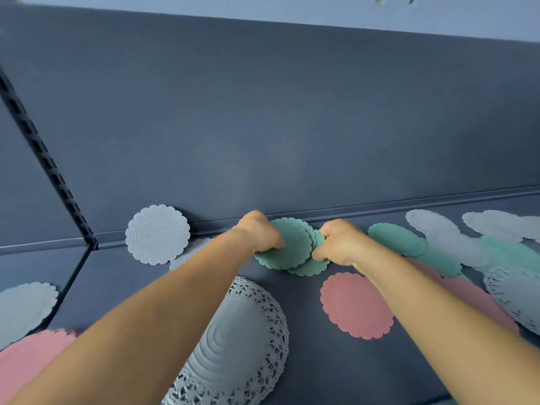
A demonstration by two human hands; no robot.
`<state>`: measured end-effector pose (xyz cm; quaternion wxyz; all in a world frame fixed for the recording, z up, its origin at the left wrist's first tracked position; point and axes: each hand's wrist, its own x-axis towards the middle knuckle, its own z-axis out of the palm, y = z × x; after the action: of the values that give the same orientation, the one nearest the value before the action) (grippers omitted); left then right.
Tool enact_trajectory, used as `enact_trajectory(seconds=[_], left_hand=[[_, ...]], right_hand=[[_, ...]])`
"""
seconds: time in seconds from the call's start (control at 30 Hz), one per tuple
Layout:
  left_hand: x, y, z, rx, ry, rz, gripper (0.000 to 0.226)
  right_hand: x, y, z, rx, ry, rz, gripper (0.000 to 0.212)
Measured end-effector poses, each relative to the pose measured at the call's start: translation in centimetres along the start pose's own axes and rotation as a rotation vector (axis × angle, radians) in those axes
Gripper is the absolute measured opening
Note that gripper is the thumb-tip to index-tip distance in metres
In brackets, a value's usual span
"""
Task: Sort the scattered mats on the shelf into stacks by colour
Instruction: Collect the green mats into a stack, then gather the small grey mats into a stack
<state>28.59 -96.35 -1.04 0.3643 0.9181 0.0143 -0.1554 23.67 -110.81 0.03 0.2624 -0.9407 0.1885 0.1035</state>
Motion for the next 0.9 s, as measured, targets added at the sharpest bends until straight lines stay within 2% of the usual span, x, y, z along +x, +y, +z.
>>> enact_trajectory(seconds=[0.03,0.07,0.13,0.2,0.33,0.57,0.73,0.9], left_hand=[[-0.2,0.1,-0.1,0.002,-0.001,0.001,0.031],[-0.4,0.1,-0.1,0.013,0.011,0.000,0.040],[-0.9,0.3,-0.2,0.061,0.046,0.007,0.043],[-1.3,0.2,0.0,0.093,0.079,0.035,0.033],[-1.5,0.5,0.8,0.036,0.100,0.088,0.052],[-2.9,0.4,1.8,0.251,0.141,0.063,0.048],[-3.9,-1.0,0.4,0.197,0.314,0.015,0.064],[-5.3,-4.7,-2.7,0.140,0.538,-0.040,0.062]], right_hand=[[0.1,0.1,-0.1,0.002,0.019,-0.025,0.010],[0.6,0.4,-0.1,0.012,0.031,-0.054,0.010],[1.4,0.8,-0.2,0.035,0.054,-0.092,0.033],[1.8,0.8,-0.2,0.059,0.093,-0.124,0.040],[2.4,1.0,0.3,0.174,0.089,-0.160,0.040],[1.5,0.6,0.5,0.097,0.057,-0.216,0.044],[-0.2,-2.0,1.3,-0.010,0.054,-0.411,0.049],[-1.3,-5.2,3.3,0.054,-0.043,-0.549,0.056]])
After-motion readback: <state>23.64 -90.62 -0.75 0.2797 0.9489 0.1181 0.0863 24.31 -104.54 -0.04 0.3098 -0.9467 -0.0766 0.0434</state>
